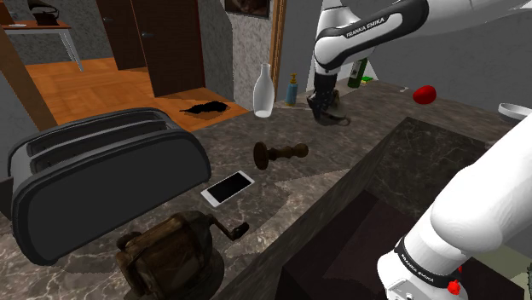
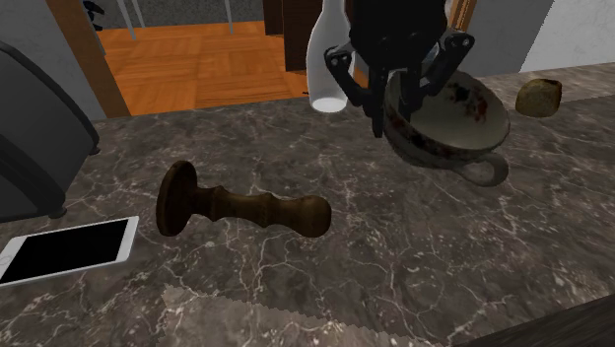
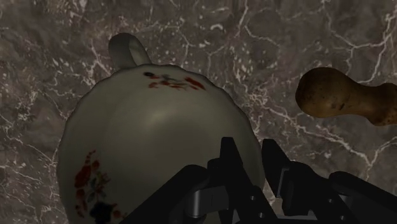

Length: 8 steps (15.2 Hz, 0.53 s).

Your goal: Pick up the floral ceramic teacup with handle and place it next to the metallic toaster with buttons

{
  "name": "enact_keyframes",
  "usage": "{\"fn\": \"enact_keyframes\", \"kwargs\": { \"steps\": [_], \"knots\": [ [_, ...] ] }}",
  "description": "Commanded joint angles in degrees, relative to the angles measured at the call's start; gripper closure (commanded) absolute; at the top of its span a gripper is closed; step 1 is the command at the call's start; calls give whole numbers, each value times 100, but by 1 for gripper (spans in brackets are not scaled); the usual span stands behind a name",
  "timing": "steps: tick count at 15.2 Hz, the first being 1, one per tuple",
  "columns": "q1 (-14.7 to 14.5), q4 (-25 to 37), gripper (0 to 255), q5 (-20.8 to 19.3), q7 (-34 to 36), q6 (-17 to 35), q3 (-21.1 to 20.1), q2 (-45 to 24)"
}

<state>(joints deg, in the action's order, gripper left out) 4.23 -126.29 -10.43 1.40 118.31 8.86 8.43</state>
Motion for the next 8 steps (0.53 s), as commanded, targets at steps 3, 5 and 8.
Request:
{"fn": "enact_keyframes", "kwargs": {
  "steps": [3, 5, 8],
  "knots": [
    [-5, 204, 255, 11, -36, -312, -11, 111],
    [-9, 319, 255, 19, -54, -465, -17, 151],
    [-14, 500, 255, 29, -81, -695, -26, 200]
  ]
}}
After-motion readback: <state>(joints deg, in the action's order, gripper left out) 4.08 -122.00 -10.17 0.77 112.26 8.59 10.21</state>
